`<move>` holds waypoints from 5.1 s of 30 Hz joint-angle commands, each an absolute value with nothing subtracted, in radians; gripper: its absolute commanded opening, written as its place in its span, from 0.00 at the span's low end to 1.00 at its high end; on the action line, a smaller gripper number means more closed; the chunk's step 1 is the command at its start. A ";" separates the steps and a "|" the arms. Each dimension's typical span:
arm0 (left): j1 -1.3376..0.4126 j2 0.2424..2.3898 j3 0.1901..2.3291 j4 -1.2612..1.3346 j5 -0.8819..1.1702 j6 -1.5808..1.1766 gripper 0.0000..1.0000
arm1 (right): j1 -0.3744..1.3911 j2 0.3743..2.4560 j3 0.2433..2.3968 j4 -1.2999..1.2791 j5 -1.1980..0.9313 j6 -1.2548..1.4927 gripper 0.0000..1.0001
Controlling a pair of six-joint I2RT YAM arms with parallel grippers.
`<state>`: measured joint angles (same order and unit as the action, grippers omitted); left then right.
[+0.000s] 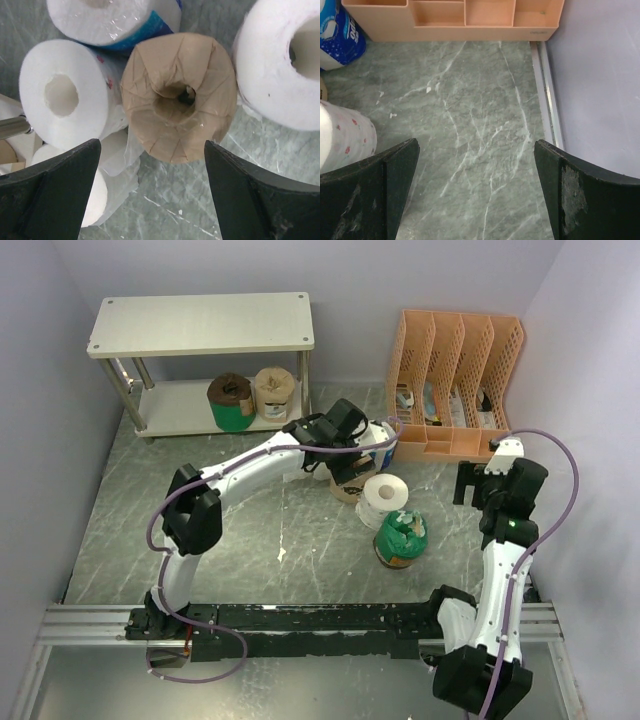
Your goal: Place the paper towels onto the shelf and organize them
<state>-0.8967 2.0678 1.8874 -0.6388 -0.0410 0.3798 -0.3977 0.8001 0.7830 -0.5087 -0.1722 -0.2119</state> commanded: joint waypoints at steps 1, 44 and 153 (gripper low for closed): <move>-0.899 2.042 1.913 -0.723 0.087 0.453 0.95 | -0.405 0.816 0.790 -0.530 -0.207 -0.232 1.00; -0.923 2.181 1.903 -0.726 0.095 0.451 0.07 | -0.404 0.808 0.782 -0.543 -0.281 -0.273 1.00; -0.514 2.140 1.793 0.167 -1.057 0.794 0.83 | -0.402 0.793 0.784 -0.563 -0.329 -0.300 1.00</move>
